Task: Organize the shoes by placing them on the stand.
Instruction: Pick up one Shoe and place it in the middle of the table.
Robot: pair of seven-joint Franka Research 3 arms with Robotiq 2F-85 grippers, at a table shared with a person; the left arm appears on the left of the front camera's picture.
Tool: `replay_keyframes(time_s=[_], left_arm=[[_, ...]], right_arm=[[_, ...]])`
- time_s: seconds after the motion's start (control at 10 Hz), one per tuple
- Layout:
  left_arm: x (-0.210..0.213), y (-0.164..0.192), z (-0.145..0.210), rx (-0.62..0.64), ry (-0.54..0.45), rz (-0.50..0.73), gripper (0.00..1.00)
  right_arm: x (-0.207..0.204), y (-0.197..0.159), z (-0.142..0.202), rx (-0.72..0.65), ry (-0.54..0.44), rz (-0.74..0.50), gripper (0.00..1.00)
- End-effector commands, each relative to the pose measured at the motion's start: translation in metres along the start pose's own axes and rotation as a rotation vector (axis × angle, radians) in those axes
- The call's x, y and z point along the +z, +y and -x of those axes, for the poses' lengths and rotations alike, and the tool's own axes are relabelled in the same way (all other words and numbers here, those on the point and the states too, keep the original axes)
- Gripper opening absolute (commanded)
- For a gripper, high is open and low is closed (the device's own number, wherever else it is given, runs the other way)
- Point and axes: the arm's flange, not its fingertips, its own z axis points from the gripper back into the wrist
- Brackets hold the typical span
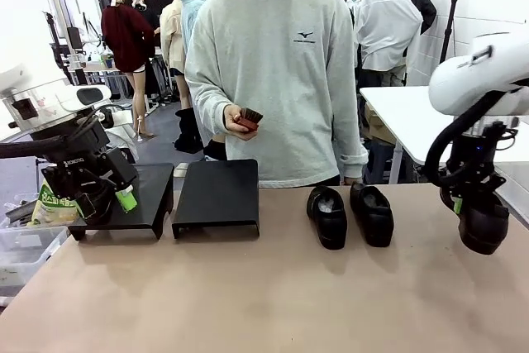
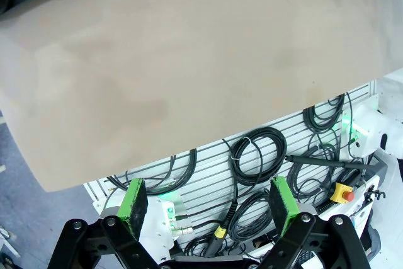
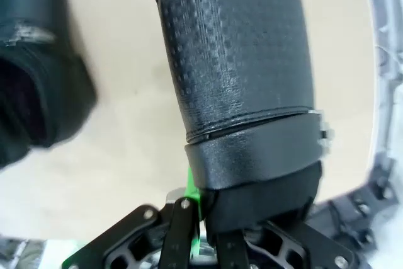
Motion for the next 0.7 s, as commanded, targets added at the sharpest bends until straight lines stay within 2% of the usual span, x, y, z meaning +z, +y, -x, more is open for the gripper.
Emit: replay_keyframes(time_s=[0.0,0.2,0.4,0.6], left_arm=[[-0.003,0.003,0.002,-0.021,-0.012,0.024,1.0],[-0.003,0.003,0.002,-0.021,-0.012,0.024,1.0],[-0.003,0.003,0.002,-0.021,-0.012,0.024,1.0],[-0.003,0.003,0.002,-0.021,-0.012,0.024,1.0]], right_arm=[[0.017,-0.017,0.065,-0.006,-0.106,-0.067,0.0],[0.035,-0.004,0.116,0.009,-0.164,-0.074,0.0],[0.043,0.047,0.149,0.081,-0.196,-0.078,0.0],[0.047,0.087,0.17,0.106,-0.177,-0.092,0.0]])
